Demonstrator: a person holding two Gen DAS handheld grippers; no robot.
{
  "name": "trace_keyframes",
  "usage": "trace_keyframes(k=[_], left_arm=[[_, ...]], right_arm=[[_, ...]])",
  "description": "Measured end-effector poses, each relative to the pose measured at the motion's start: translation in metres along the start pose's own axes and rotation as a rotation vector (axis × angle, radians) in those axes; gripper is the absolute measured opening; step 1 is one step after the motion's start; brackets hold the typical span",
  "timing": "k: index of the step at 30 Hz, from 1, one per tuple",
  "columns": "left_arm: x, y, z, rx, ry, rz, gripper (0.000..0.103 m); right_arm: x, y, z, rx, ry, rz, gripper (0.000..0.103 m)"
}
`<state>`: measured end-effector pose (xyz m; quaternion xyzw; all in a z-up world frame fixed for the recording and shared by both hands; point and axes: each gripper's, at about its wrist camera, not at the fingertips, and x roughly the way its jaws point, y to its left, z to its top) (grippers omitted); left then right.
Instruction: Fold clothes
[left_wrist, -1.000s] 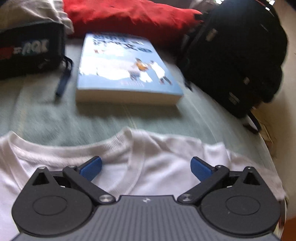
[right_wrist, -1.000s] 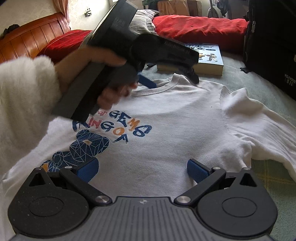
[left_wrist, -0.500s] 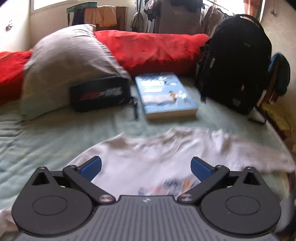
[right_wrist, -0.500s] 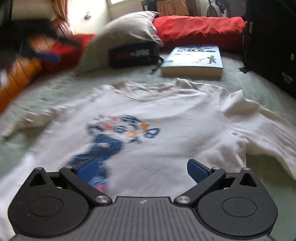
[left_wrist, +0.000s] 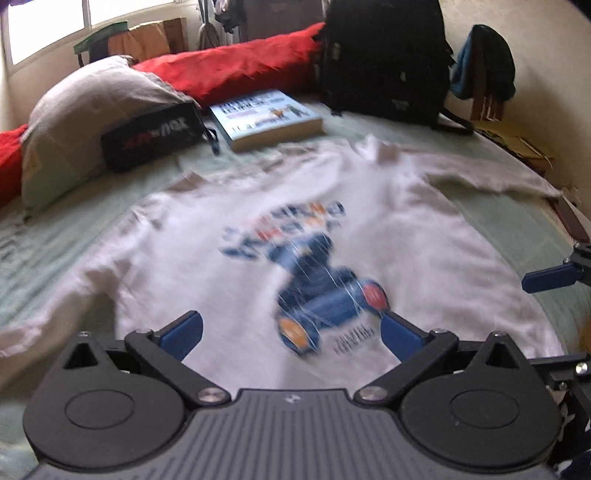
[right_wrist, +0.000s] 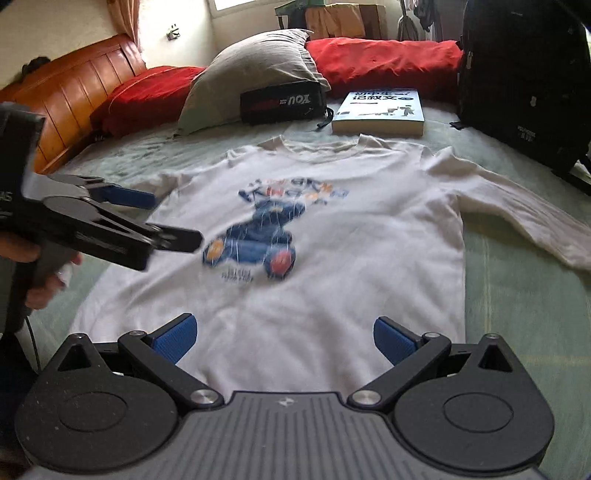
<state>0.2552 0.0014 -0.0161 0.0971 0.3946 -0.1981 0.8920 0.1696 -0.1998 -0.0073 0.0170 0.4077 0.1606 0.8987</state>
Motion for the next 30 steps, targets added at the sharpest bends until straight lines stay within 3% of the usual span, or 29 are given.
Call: trace_keyframes(k=[10, 20, 23, 30], left_arm=[[0.036, -0.006, -0.051, -0.044, -0.041, 0.003, 0.102], [0.017, -0.006, -0.039, -0.059, -0.024, -0.014, 0.102], [0.027, -0.009, -0.047, -0.057, 0.028, -0.029, 0.102], [0.016, -0.013, -0.05, -0.042, -0.006, -0.032, 0.102]], right_arm=[[0.03, -0.003, -0.044, 0.015, 0.057, -0.099, 0.103], [0.034, 0.006, -0.063, -0.047, -0.006, -0.154, 0.103], [0.034, 0.006, -0.064, -0.048, -0.018, -0.156, 0.103], [0.032, 0.01, -0.063, -0.055, -0.019, -0.176, 0.103]])
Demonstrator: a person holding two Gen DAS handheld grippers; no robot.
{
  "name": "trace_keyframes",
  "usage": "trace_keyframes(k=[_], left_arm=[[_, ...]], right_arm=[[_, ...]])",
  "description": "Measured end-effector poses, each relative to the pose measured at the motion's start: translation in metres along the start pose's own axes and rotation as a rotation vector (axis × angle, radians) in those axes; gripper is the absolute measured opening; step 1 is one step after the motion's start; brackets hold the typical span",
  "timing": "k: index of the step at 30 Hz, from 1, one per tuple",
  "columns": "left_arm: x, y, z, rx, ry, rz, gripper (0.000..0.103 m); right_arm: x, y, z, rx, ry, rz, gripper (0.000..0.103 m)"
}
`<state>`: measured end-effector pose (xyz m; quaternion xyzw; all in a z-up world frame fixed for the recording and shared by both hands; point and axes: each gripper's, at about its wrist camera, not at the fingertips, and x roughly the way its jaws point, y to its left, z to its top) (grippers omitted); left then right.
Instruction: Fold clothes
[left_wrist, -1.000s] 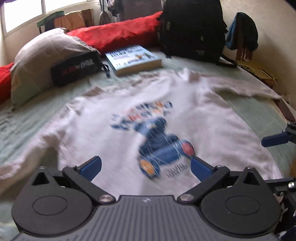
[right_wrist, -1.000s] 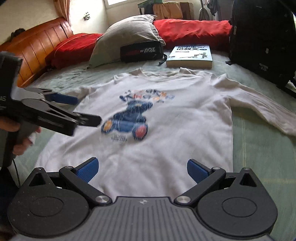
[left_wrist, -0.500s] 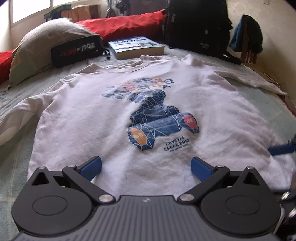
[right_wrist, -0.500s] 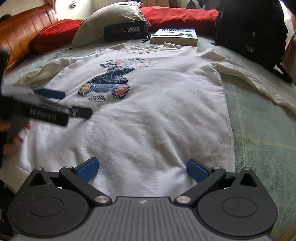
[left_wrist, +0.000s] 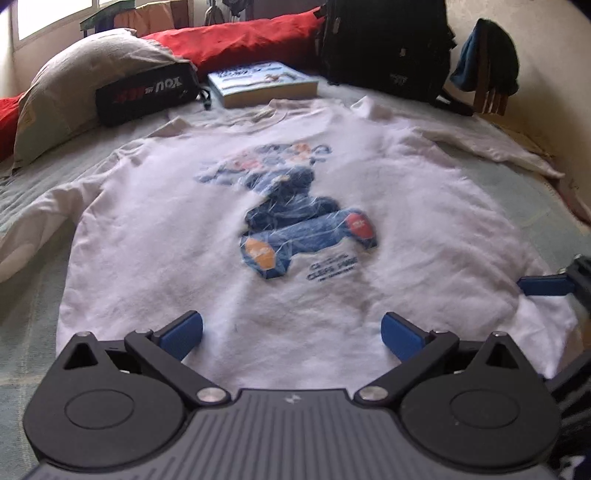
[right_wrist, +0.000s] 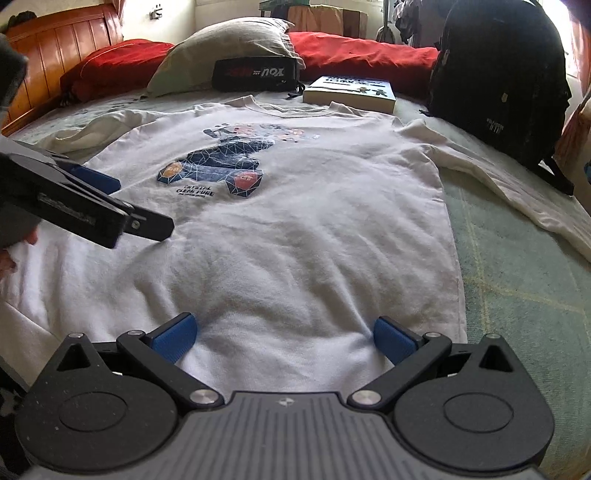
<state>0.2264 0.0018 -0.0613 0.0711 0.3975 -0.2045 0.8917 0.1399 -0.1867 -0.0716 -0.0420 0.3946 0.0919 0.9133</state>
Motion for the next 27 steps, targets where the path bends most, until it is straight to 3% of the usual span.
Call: trace_keyframes(k=[8, 12, 15, 19, 22, 27], left_arm=[[0.011, 0.003, -0.002, 0.001, 0.006, 0.013, 0.102], [0.002, 0.007, 0.005, -0.053, -0.053, -0.003, 0.102], [0.017, 0.01, -0.003, -0.071, -0.004, 0.011, 0.102], [0.009, 0.015, -0.003, -0.057, -0.011, -0.018, 0.102], [-0.007, 0.036, 0.003, -0.111, -0.028, -0.061, 0.102], [-0.031, 0.094, -0.001, -0.194, -0.055, 0.023, 0.102]], right_arm=[[-0.014, -0.002, 0.008, 0.069, 0.001, 0.017, 0.103], [-0.027, -0.003, 0.017, 0.084, -0.033, 0.033, 0.103], [-0.033, -0.005, 0.022, 0.107, -0.043, 0.048, 0.103], [-0.04, -0.006, 0.027, 0.129, -0.052, 0.079, 0.103], [-0.045, -0.004, 0.034, 0.158, -0.06, 0.105, 0.103], [-0.05, 0.002, 0.044, 0.212, -0.053, 0.181, 0.103]])
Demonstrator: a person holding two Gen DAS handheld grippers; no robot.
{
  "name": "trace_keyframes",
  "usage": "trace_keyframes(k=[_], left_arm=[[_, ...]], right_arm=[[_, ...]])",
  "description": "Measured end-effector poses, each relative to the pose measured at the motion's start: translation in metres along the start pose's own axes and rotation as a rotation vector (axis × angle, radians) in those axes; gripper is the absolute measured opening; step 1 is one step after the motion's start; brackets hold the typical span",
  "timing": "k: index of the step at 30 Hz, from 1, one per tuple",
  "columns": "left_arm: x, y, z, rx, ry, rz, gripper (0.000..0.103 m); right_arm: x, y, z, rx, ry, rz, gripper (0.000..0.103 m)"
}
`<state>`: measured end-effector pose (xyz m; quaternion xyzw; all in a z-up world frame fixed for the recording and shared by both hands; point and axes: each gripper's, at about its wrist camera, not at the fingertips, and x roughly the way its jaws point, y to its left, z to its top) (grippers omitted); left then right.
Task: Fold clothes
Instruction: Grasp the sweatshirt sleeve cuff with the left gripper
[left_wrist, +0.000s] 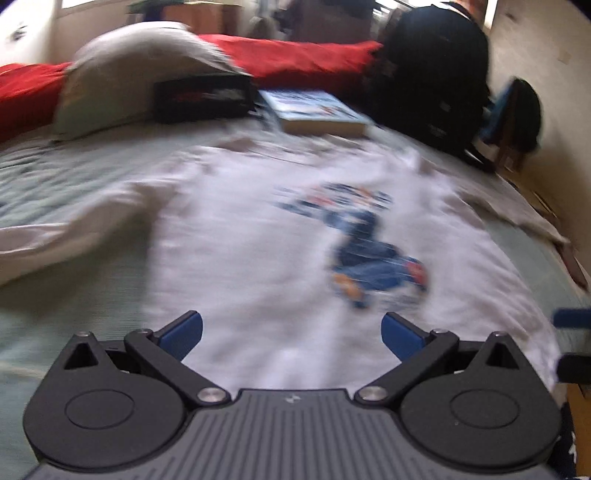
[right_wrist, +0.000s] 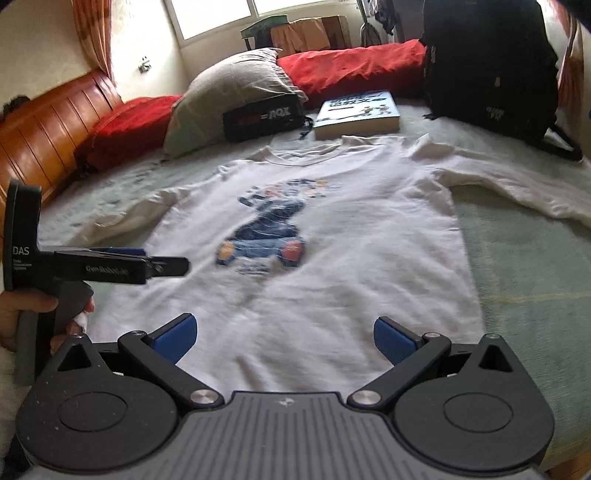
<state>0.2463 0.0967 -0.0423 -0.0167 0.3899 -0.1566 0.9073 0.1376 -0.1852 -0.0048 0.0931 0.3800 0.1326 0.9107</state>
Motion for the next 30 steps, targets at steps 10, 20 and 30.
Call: trace_keyframes(k=[10, 20, 30], left_arm=[[-0.048, 0.166, -0.043, -0.323, -0.032, 0.188, 0.102], [-0.064, 0.236, -0.061, -0.442, -0.13, 0.198, 0.102], [-0.058, 0.306, -0.06, -0.73, -0.282, 0.059, 0.102]], right_arm=[[0.013, 0.026, 0.01, -0.035, 0.008, 0.029, 0.103], [0.033, 0.047, 0.017, -0.072, 0.018, 0.036, 0.103], [0.042, 0.054, 0.021, -0.091, 0.028, 0.018, 0.103]])
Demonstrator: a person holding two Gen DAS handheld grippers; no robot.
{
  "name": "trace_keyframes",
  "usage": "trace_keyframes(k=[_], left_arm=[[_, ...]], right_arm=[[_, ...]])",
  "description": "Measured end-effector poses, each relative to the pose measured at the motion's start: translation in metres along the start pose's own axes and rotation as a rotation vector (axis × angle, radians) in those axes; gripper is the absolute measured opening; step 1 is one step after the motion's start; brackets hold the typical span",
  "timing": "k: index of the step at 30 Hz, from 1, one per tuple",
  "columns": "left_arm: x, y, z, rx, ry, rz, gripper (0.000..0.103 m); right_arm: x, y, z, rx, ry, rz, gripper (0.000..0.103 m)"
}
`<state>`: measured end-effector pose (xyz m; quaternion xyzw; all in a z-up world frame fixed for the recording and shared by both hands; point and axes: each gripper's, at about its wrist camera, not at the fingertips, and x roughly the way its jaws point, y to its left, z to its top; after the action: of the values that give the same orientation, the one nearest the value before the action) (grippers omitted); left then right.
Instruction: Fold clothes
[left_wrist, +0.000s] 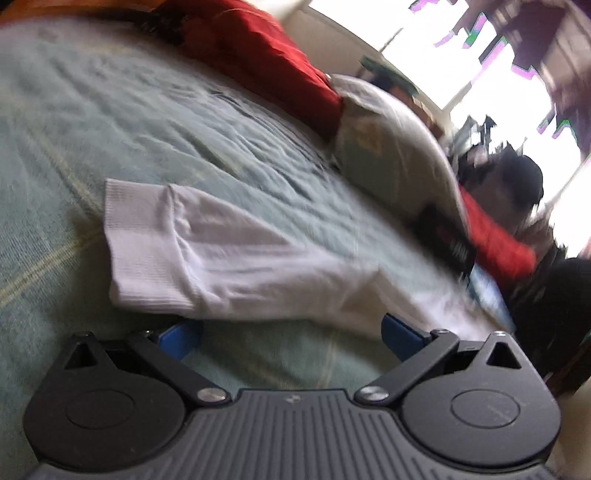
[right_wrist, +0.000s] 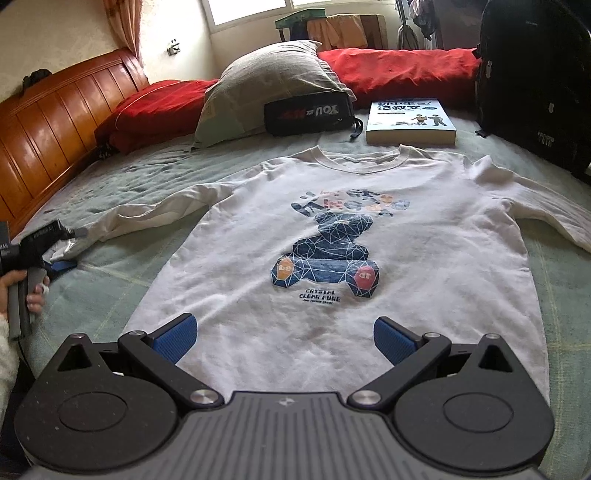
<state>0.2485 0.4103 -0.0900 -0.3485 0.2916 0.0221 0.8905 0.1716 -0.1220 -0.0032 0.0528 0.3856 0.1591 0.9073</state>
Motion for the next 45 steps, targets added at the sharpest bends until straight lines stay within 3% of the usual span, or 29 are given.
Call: trace_keyframes(k=[9, 11, 14, 19, 21, 27, 33, 39, 42, 44, 45], left_arm=[[0.01, 0.017, 0.017, -0.11, -0.066, -0.013, 0.101], [0.012, 0.018, 0.019, -0.114, -0.088, 0.006, 0.096], [0.015, 0.019, 0.022, -0.105, -0.112, 0.064, 0.076], [0.017, 0.027, 0.03, -0.13, -0.125, 0.173, 0.009], [0.017, 0.032, 0.035, -0.144, -0.12, 0.179, 0.008], [0.018, 0.015, 0.066, -0.025, -0.152, 0.246, 0.007], [0.006, -0.005, 0.097, 0.068, -0.24, 0.233, 0.007], [-0.017, -0.017, 0.113, 0.123, -0.345, 0.17, 0.007], [-0.018, -0.008, 0.107, 0.143, -0.327, 0.214, 0.007], [-0.015, 0.004, 0.101, 0.129, -0.274, 0.261, 0.008], [-0.011, 0.012, 0.099, 0.114, -0.233, 0.288, 0.014]], right_arm=[[0.002, -0.003, -0.004, 0.014, 0.012, 0.001, 0.103], [0.0, -0.004, -0.005, 0.012, 0.007, -0.003, 0.103], [-0.003, -0.006, -0.006, 0.012, 0.0, -0.011, 0.103], [0.001, -0.011, -0.008, 0.021, 0.008, -0.039, 0.103], [0.003, -0.011, -0.008, 0.015, 0.012, -0.051, 0.103], [0.004, -0.01, -0.008, 0.003, 0.006, -0.051, 0.103], [0.008, -0.01, -0.004, -0.001, -0.006, -0.056, 0.103], [0.019, -0.01, -0.003, -0.002, 0.008, -0.054, 0.103], [0.024, -0.008, -0.003, -0.01, 0.018, -0.049, 0.103], [0.024, -0.008, -0.004, -0.018, 0.017, -0.046, 0.103], [0.024, -0.008, -0.004, -0.021, 0.017, -0.045, 0.103]])
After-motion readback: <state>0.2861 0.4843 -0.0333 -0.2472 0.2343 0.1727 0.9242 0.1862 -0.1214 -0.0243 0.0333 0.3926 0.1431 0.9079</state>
